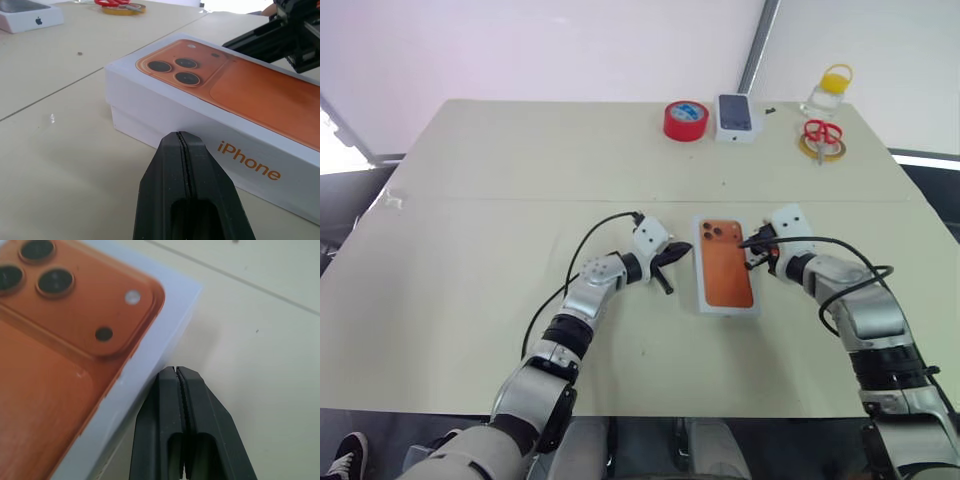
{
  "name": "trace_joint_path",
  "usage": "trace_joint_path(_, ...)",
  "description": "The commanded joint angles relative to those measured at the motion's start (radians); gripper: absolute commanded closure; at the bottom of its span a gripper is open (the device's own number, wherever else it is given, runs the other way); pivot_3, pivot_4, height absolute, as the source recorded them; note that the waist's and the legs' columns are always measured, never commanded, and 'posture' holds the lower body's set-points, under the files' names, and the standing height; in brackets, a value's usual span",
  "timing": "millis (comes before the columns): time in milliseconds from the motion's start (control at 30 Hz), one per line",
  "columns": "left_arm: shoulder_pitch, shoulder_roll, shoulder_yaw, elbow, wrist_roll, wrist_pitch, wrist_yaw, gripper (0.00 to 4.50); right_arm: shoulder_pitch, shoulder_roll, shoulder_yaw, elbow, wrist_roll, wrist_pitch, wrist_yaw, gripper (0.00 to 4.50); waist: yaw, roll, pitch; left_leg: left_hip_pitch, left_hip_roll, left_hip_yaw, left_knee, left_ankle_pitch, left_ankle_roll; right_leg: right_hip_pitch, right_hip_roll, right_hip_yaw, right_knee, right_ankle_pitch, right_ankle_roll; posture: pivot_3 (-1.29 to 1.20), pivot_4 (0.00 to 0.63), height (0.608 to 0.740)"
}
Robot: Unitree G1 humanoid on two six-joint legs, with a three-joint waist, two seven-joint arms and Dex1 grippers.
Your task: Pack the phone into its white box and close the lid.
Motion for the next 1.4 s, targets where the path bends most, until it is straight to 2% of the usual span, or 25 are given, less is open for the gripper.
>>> trace_joint_path(33, -0.010, -0.010, -0.003, 0.000, 0.012, 0.000, 0.025, 4.50, -0.029, 0.018, 0.024, 0.039, -0.045, -0.043, -0.004, 4.44, 0.000, 0.000, 0.000, 0.000, 0.000, 0.000, 0.000, 0.000, 0.000, 0.000, 0.000, 0.000, 0.000, 0.000, 0.000, 0.00, 0.150, 0.740)
trace_joint_path(233, -0.026, 0.017, 0.019, 0.016, 0.017, -0.054, 0.058, 4.50, -0.061, 0.018, 0.012, 0.090, -0.092, -0.085, -0.021, 4.44, -0.001, 0.000, 0.000, 0.001, 0.000, 0.000, 0.000, 0.000, 0.000, 0.000, 0.000, 0.000, 0.001, 0.000, 0.000, 0.00, 0.150, 0.740)
trace_joint_path(467, -0.077, 0.019, 0.080, -0.014, -0.029, -0.049, 0.104, 4.50, -0.094, -0.032, -0.113, 0.075, -0.085, -0.158, -0.060, 4.44, 0.001, 0.000, 0.000, 0.000, 0.000, 0.000, 0.000, 0.000, 0.000, 0.000, 0.000, 0.000, 0.000, 0.000, 0.000, 0.00, 0.150, 0.740)
trace_joint_path(567, -0.107, -0.009, 0.094, -0.038, -0.055, -0.028, 0.099, 4.50, -0.100, -0.023, -0.171, 0.012, -0.005, -0.142, -0.008, 4.44, 0.001, 0.000, 0.000, 0.000, -0.001, 0.000, 0.000, 0.000, 0.000, 0.000, 0.000, 0.000, 0.000, 0.001, 0.000, 0.00, 0.150, 0.740)
trace_joint_path(667, -0.136, -0.041, 0.077, -0.029, -0.049, -0.016, 0.088, 4.50, -0.073, 0.000, -0.216, -0.090, 0.139, -0.061, 0.093, 4.44, 0.001, 0.000, 0.000, 0.000, 0.000, 0.000, 0.000, 0.000, 0.000, 0.000, 0.000, 0.000, 0.000, 0.001, 0.000, 0.00, 0.150, 0.740)
trace_joint_path(767, -0.164, -0.044, 0.054, 0.038, -0.001, -0.032, 0.110, 4.50, -0.011, -0.005, -0.212, -0.146, 0.197, -0.025, 0.159, 4.44, 0.001, 0.000, 0.000, 0.000, -0.001, 0.000, 0.000, 0.000, 0.000, 0.000, 0.000, 0.000, 0.000, 0.001, 0.000, 0.00, 0.150, 0.740)
trace_joint_path(833, -0.174, -0.047, 0.045, 0.075, 0.011, -0.034, 0.112, 4.50, 0.045, -0.024, -0.175, -0.164, 0.181, -0.044, 0.196, 4.44, 0.001, 0.000, 0.000, 0.000, -0.001, 0.000, 0.000, 0.000, 0.000, 0.000, 0.000, -0.001, 0.000, 0.001, 0.000, 0.00, 0.150, 0.740)
trace_joint_path(867, -0.173, -0.046, 0.028, 0.092, 0.029, -0.030, 0.109, 4.50, 0.071, -0.032, -0.150, -0.163, 0.161, -0.048, 0.204, 4.44, 0.001, 0.000, 0.000, 0.000, -0.001, 0.000, 0.000, 0.000, 0.000, 0.000, 0.000, -0.001, 0.000, 0.001, 0.000, 0.00, 0.150, 0.740)
trace_joint_path(967, -0.162, -0.013, -0.051, 0.164, 0.129, -0.014, 0.120, 4.50, 0.141, -0.100, 0.010, -0.121, -0.027, -0.116, 0.186, 4.44, -0.003, 0.000, 0.000, 0.000, -0.002, 0.000, 0.000, 0.000, 0.000, 0.000, 0.000, 0.000, 0.000, 0.001, 0.000, 0.00, 0.150, 0.740)
trace_joint_path(1067, -0.151, 0.004, -0.053, 0.186, 0.142, -0.006, 0.132, 4.50, 0.176, -0.093, 0.033, -0.102, -0.039, -0.118, 0.181, 4.44, 0.001, -0.003, -0.002, 0.008, -0.002, 0.001, 0.000, 0.000, 0.000, 0.007, 0.000, 0.000, 0.000, 0.000, 0.001, 0.00, 0.150, 0.740)
trace_joint_path(1133, -0.133, 0.009, -0.050, 0.161, 0.129, 0.000, 0.101, 4.50, 0.178, -0.093, 0.027, -0.114, -0.037, -0.127, 0.188, 4.44, 0.001, -0.003, -0.002, 0.017, 0.001, -0.002, -0.001, 0.000, 0.000, 0.018, 0.001, -0.002, -0.003, -0.001, 0.001, 0.00, 0.150, 0.740)
trace_joint_path(1300, -0.026, 0.036, -0.050, -0.007, 0.052, 0.019, -0.074, 4.50, 0.259, -0.146, -0.014, -0.261, 0.101, -0.099, 0.365, 4.44, 0.000, -0.003, -0.002, 0.016, 0.001, -0.002, -0.003, 0.000, 0.000, 0.016, 0.000, -0.002, -0.003, -0.001, 0.002, 0.00, 0.150, 0.740)
trace_joint_path(1400, 0.025, 0.060, -0.045, -0.100, 0.011, 0.081, -0.147, 4.50, 0.302, -0.185, -0.024, -0.307, 0.137, -0.078, 0.418, 4.44, 0.000, -0.003, -0.002, 0.015, 0.001, -0.003, -0.003, -0.001, 0.000, 0.015, 0.000, -0.001, -0.002, -0.001, 0.002, 0.00, 0.150, 0.740)
